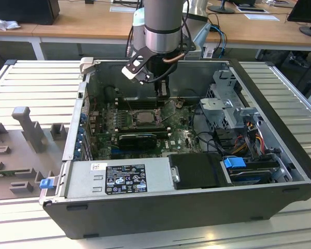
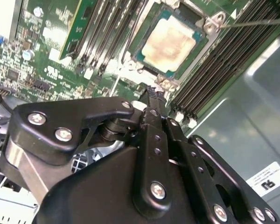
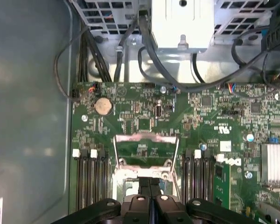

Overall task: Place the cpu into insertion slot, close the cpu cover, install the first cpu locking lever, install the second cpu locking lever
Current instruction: 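Close the cpu cover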

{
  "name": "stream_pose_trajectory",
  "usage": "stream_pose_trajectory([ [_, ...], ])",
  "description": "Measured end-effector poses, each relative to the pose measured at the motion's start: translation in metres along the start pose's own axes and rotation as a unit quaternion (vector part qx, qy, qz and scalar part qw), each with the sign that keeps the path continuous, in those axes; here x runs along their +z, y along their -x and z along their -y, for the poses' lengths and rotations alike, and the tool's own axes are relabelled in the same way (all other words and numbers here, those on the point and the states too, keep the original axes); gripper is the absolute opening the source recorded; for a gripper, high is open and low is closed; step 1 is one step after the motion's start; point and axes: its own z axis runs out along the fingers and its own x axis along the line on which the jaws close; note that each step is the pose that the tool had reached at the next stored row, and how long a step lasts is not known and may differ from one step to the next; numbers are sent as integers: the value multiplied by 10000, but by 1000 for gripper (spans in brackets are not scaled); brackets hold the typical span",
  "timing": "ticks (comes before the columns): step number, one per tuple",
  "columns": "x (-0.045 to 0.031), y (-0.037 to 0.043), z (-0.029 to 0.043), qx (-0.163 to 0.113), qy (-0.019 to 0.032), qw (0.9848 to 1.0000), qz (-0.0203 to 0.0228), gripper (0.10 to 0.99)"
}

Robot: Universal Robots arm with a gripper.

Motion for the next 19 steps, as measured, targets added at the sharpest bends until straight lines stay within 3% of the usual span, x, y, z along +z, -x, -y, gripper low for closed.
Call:
stream_pose_trajectory([
  [14, -7, -6, -243, 1, -15, 10000, 0, 106],
  [16, -2, -6, -329, 0, -22, 10000, 0, 106],
  [17, 8, -6, -451, 2, -33, 10000, 0, 106],
  [19, 12, -6, -479, 2, -33, 10000, 0, 106],
])
